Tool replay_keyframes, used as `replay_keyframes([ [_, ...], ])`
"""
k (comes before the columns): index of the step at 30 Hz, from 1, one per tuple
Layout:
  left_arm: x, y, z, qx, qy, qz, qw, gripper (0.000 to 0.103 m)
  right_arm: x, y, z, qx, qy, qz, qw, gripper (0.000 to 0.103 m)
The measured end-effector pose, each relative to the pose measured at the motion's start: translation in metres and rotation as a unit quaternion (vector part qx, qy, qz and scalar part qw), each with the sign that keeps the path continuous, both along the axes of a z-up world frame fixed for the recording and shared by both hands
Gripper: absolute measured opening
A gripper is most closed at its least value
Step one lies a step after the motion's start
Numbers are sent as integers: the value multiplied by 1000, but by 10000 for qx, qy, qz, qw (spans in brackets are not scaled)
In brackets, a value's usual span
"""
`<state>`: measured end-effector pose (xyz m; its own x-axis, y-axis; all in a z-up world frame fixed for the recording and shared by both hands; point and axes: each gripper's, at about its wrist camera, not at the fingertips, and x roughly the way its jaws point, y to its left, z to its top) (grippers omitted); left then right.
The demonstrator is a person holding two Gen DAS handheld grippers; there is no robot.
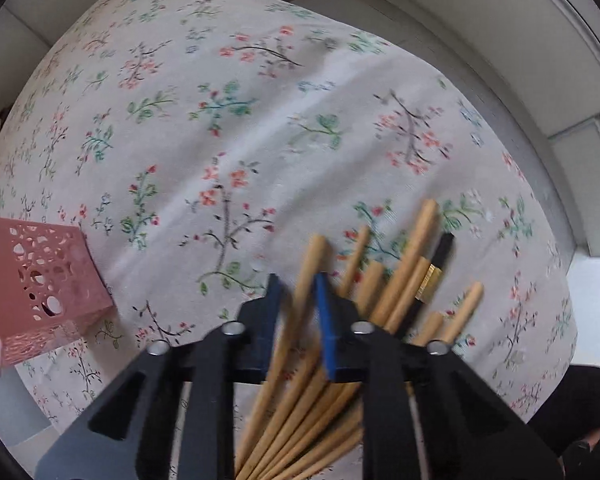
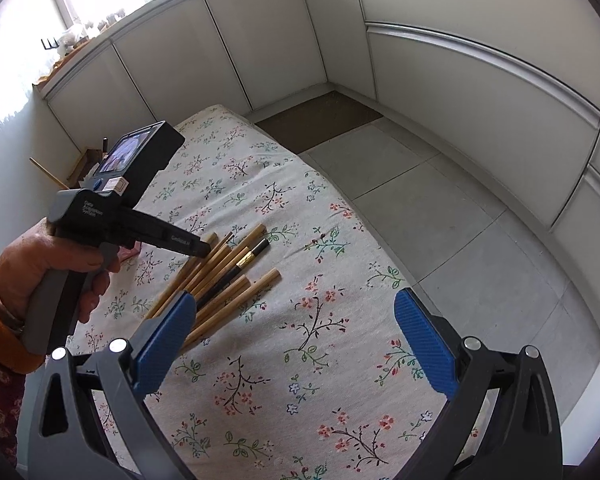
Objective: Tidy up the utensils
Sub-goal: 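Move the left gripper back to the pile and grasp another bamboo stick, then grasp a bamboo stick with the right gripper while the left holds its stick upright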
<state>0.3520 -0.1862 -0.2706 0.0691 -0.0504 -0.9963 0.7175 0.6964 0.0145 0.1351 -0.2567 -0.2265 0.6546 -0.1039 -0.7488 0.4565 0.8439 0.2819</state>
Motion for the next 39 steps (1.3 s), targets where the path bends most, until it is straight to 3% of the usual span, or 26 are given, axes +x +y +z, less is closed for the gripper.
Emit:
replay_keyframes([
  [5, 9, 28, 0, -580, 279, 632, 9959, 12, 6, -4, -8, 456, 126, 43, 9989, 97],
  [9, -3, 79, 6, -1085, 59, 1196, 9869, 11, 21, -3, -15, 472, 433, 76, 9979, 97],
  [14, -44, 164, 47, -2471, -142, 1801, 9520, 7, 52, -12, -28, 1400, 929, -328, 9852, 92],
  [17, -82, 204, 83, -3022, -553, 1759, 9352, 7, 77, -8, -42, 2027, 1418, -470, 9678, 73],
  [19, -104, 219, 108, -3323, -927, 1640, 9242, 7, 89, -2, -49, 2076, 1629, -559, 9629, 56],
  [23, -131, 233, 152, -3951, -1527, 1477, 8937, 7, 95, 1, -63, 2076, 1853, -973, 9556, 42],
  [26, -139, 245, 170, -4248, -1752, 1406, 8770, 7, 102, 3, -74, 2216, 1981, -1168, 9476, 33],
  [29, -145, 252, 179, -4374, -1882, 1422, 8678, 7, 110, 6, -75, 2094, 2000, -1366, 9474, 30],
  [33, -153, 262, 191, -4538, -2028, 1460, 8553, 7, 122, 14, -76, 1800, 2235, -1439, 9471, 11],
  [37, -158, 271, 199, -4707, -2114, 1470, 8439, 7, 119, 26, -73, 1392, 2103, -1380, 9578, 11],
  [39, -158, 273, 199, -4734, -2156, 1543, 8400, 7, 115, 26, -74, 1621, 1863, -1222, 9613, 10],
])
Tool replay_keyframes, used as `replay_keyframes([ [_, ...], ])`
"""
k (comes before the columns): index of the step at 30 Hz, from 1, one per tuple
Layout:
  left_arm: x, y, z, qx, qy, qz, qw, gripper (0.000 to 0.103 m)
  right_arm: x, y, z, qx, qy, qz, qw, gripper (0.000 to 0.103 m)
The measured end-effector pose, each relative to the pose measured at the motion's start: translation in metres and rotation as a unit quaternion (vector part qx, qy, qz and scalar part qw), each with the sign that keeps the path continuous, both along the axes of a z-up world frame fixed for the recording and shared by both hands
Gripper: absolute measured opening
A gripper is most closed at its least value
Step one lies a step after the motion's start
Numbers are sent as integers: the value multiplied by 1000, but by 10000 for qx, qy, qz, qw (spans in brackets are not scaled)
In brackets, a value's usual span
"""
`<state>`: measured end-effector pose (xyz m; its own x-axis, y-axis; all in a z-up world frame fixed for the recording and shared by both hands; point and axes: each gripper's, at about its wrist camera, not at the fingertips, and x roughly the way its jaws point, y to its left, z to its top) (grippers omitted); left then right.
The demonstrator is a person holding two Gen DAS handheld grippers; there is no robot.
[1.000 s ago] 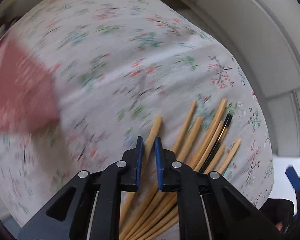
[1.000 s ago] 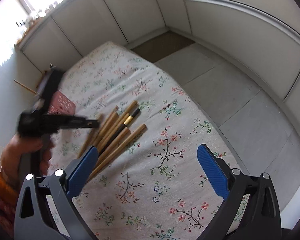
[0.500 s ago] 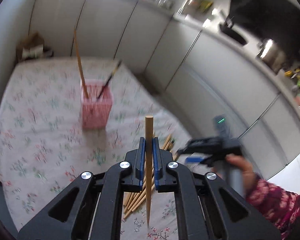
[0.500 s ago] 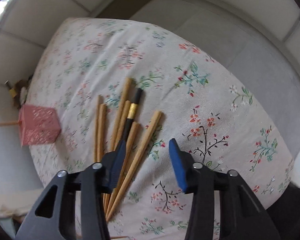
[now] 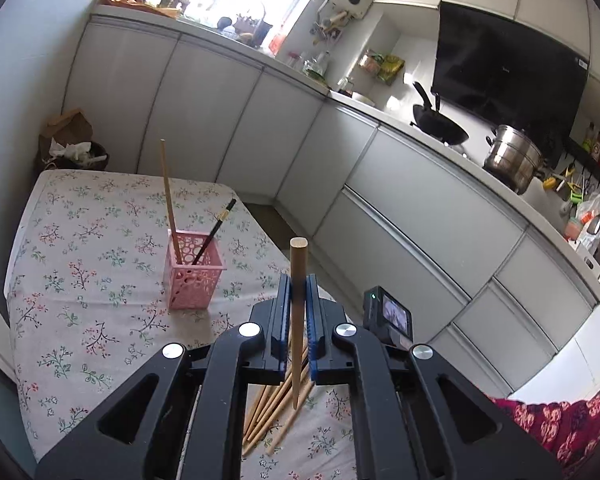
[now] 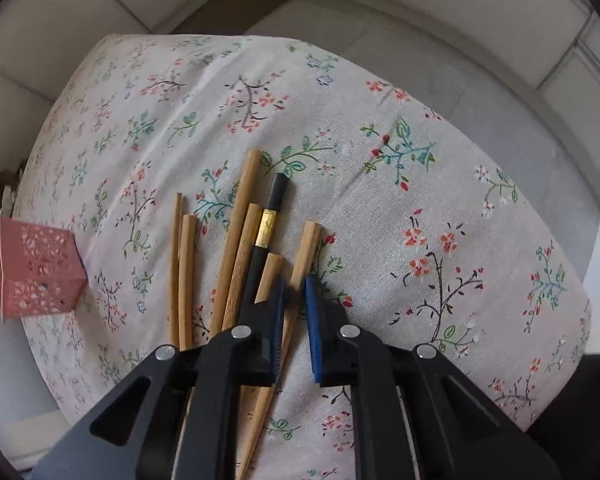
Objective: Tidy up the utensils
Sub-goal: 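Grasp a bamboo stick with the right gripper while the left holds its stick upright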
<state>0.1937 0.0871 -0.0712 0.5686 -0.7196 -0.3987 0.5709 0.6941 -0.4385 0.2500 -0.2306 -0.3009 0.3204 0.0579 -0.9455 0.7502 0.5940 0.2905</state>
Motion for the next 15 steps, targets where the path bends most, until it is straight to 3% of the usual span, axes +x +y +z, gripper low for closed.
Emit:
replay_keyframes([
  [3, 1, 4, 1, -47, 64, 82, 9999, 7, -11, 0, 2, 264, -444, 138, 9986, 9],
  [8, -3, 1, 3, 15, 50, 164, 9999, 7, -36, 20, 39, -386, -1278, 824, 9876, 9],
  [12, -8, -5, 6, 140, 26, 220, 9997, 7, -65, 42, 80, -1309, -2006, 1381, 9610, 9],
  [15, -12, -10, 7, 202, 5, 249, 9995, 7, -91, 55, 107, -1689, -2420, 1631, 9414, 9],
])
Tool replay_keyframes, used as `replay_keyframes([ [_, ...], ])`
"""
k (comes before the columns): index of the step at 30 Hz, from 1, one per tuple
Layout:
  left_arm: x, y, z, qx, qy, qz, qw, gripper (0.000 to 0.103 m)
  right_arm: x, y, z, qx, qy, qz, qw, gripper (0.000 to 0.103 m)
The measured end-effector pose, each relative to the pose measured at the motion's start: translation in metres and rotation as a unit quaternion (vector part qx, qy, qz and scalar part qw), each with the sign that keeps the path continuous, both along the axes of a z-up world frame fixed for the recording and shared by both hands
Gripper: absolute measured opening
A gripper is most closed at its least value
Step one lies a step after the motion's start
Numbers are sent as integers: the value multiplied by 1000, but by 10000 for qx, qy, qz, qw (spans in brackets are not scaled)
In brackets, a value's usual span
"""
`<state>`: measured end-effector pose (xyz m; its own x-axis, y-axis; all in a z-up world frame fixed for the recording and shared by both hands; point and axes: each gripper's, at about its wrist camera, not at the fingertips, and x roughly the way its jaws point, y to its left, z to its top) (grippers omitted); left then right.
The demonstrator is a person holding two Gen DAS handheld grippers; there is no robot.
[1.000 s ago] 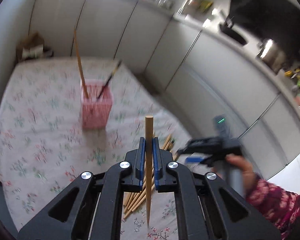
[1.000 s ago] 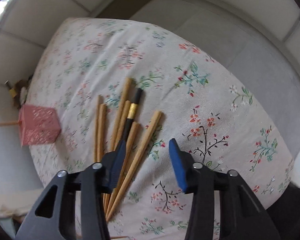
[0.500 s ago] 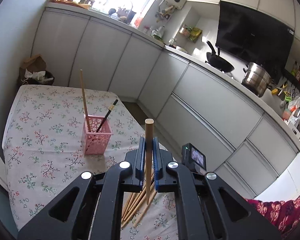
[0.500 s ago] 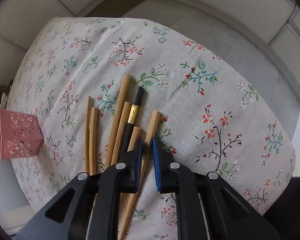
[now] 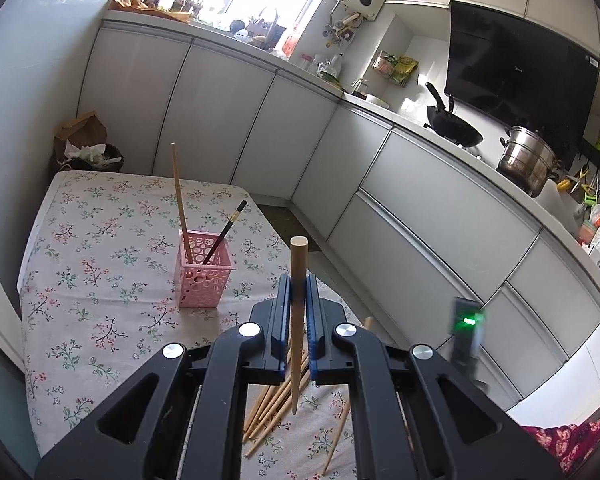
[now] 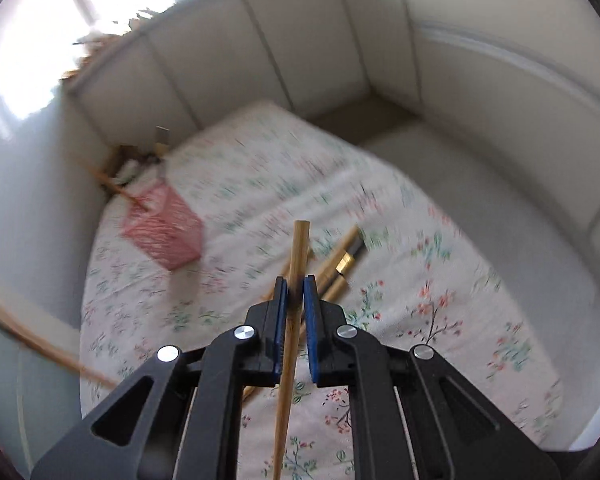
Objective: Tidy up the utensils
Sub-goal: 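Grasp a bamboo stick with the right gripper while the left holds its stick upright, then lower both held sticks into the pink holder and open both grippers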
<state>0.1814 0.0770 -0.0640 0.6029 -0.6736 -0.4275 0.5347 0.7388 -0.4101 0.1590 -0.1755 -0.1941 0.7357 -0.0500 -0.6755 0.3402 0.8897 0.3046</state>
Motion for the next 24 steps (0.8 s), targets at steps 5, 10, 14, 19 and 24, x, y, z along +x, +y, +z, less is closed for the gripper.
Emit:
replay_keyframes([
  [5, -8, -8, 4, 11, -13, 14, 10000, 7, -34, 14, 35, -373, -517, 280, 9976, 9],
  [10, -12, -19, 9, 192, -21, 24, 9998, 7, -55, 19, 67, -410, -919, 387, 9942, 8],
  [14, -10, -22, 18, 293, -65, 119, 9995, 7, -54, 19, 101, -391, -1251, 448, 9904, 8],
  [19, -3, -21, 37, 392, -202, 303, 9986, 7, -38, 15, 146, -327, -1665, 516, 9841, 8],
  [24, 13, -17, 55, 438, -366, 569, 9967, 7, -5, 11, 171, -225, -1907, 558, 9798, 8],
])
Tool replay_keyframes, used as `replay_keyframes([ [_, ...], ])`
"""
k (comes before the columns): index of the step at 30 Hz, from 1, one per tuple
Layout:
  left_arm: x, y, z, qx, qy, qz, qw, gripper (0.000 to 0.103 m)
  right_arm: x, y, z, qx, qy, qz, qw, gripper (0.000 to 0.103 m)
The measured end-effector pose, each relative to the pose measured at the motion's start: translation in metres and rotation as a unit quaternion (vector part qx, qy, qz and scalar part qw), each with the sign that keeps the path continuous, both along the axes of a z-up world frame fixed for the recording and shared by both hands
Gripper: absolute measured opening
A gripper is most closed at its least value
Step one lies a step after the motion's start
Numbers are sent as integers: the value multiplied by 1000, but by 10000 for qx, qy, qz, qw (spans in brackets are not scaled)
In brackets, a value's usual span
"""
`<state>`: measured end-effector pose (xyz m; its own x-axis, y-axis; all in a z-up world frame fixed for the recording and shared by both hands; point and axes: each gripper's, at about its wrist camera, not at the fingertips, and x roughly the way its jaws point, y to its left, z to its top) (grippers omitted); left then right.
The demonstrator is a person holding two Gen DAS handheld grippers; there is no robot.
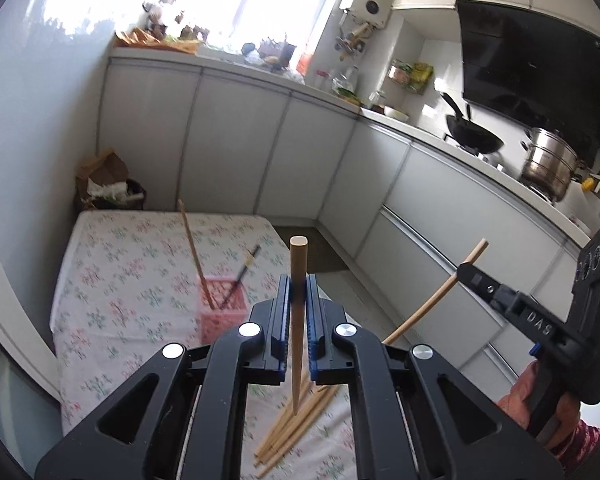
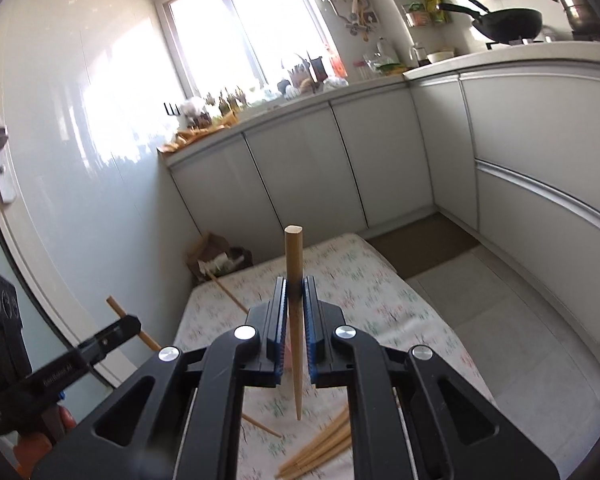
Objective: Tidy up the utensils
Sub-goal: 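Lower both held sticks into the pink holder and open both grippers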
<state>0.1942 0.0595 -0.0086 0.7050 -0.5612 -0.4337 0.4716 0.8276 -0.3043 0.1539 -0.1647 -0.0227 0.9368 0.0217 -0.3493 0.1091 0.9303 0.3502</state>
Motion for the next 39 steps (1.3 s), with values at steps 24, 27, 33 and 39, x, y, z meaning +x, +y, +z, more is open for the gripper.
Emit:
replay_keyframes([
  [24, 122, -10, 10, 276, -595, 876, 9940, 6, 168, 43, -15, -246, -444, 234, 9984, 8],
  [27, 134, -12, -1, 303, -508, 876, 9944, 7, 179, 47, -26, -241, -392, 248, 9986, 8],
  [33, 142, -11, -28, 210, -441, 896, 9948, 26, 191, 55, -56, -322, -219, 285, 9988, 15],
  [39, 123, -5, -24, 239, -508, 1083, 9925, 29, 171, 49, -59, -380, -153, 67, 9991, 27],
])
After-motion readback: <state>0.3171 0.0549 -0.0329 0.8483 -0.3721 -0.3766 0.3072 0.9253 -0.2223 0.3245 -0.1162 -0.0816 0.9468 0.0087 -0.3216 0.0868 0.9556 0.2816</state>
